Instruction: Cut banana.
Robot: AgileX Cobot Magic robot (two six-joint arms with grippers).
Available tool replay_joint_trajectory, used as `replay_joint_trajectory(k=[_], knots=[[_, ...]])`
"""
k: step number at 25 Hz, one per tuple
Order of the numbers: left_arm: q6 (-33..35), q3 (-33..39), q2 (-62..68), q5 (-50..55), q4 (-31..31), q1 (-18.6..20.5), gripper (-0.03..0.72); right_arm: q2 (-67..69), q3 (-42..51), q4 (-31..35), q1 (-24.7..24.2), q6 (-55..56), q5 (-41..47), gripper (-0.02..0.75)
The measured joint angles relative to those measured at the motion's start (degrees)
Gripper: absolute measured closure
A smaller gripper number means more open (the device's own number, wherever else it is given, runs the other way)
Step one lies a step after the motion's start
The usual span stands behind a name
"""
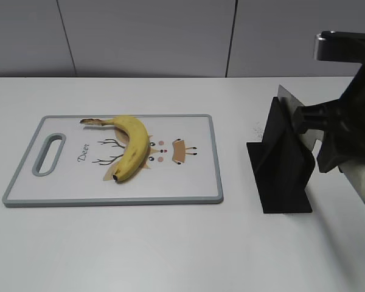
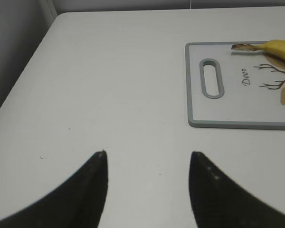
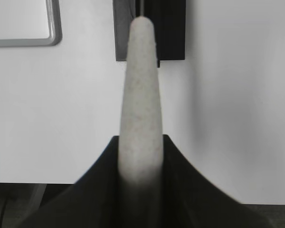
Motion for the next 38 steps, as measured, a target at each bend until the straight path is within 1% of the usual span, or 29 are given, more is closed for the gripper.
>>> replay_joint_trajectory(k=[10,17,21,23,27,29,33,38], knots=[[0.00,0.00,0.00,0.00,0.00,0.00,0.167,-4.68,0.00,-0.50,0.00,0.21,-0.07,0.568],[0.00,0.00,0.00,0.00,0.00,0.00,0.226,-7.80,0.00,-1.69,0.00,0.21,0.36,0.568],[0.00,0.00,0.00,0.00,0.00,0.00,0.234,-9.63,-1.80,-2.34,0.00,0.22,1.34,0.568],[0.00,0.00,0.00,0.00,0.00,0.00,0.223,-10.33,-3.01,-2.54,0.00,0.22,1.54,0.568],[0.00,0.00,0.14,-0.02,0.00,0.00,0.142,-10.59,-4.50,-2.59,0.00,-2.40,1.63,0.568],[0.00,-0.06,0.89,0.04,0.00,0.00,0.118,-10.59,-4.95,-2.59,0.00,-5.09,1.23,0.568],[0.00,-1.95,4.46,-0.27,-0.12,0.00,0.107,-10.59,-6.54,-2.59,0.00,-9.44,0.49,0.568],[2.06,-4.17,11.52,-2.64,-2.77,-2.35,0.107,-9.74,-9.68,-0.59,0.00,-20.46,-0.77,0.568]])
